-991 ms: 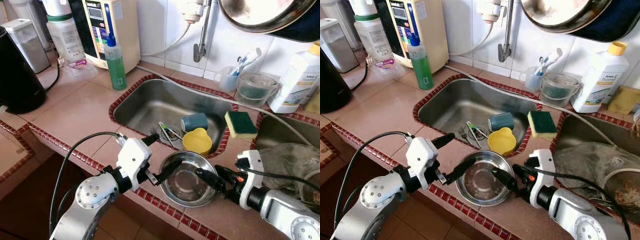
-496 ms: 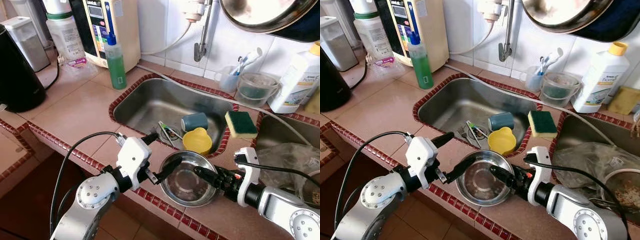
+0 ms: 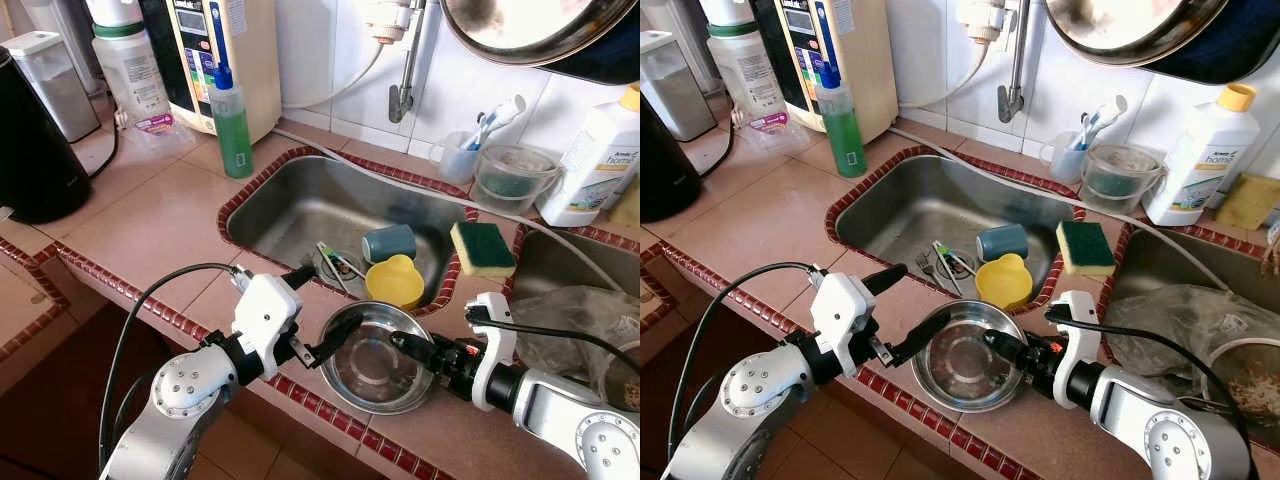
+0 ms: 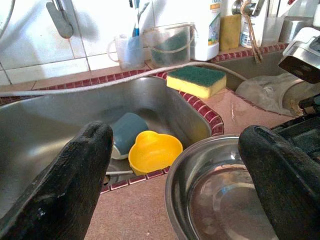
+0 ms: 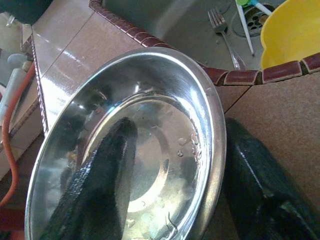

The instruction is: Kitchen organization

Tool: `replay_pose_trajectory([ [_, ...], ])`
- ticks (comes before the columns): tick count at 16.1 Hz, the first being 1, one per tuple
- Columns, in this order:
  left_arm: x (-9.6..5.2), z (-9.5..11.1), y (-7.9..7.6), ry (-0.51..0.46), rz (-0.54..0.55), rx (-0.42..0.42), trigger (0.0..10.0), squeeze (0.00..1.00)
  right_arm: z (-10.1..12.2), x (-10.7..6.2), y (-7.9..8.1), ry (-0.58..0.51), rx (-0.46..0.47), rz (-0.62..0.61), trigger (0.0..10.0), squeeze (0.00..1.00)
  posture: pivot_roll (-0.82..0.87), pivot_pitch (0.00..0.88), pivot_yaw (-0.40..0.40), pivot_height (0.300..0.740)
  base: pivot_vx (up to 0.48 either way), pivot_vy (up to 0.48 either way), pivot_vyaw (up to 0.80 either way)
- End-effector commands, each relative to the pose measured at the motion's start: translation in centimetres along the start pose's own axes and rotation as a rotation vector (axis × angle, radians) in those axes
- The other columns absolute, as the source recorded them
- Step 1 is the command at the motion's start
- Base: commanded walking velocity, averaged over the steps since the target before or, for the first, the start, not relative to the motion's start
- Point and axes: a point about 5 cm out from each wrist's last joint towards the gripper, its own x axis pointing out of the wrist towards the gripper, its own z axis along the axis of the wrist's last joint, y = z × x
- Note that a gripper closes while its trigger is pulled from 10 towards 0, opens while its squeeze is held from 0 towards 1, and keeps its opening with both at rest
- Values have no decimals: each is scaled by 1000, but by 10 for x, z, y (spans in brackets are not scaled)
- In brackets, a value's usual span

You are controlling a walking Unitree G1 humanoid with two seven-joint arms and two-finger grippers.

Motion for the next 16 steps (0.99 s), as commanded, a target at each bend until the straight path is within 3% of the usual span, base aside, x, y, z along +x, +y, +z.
replay_pose_trajectory([
  [1, -1, 5, 0, -6, -2, 16, 10000, 0, 1, 0, -1, 4, 1, -9, 0, 0, -177, 81, 1, 740, 0, 0, 0],
  [6, -8, 3, -24, 41, -135, 45, 10000, 0, 3, 1, -2, 6, -1, -7, 0, 0, -173, 77, -2, 740, 0, 0, 0],
  [16, -8, 2, -24, 42, -129, 25, 10000, 0, 3, 2, -2, 6, -2, -7, 0, 0, -172, 78, -2, 740, 0, 0, 0],
])
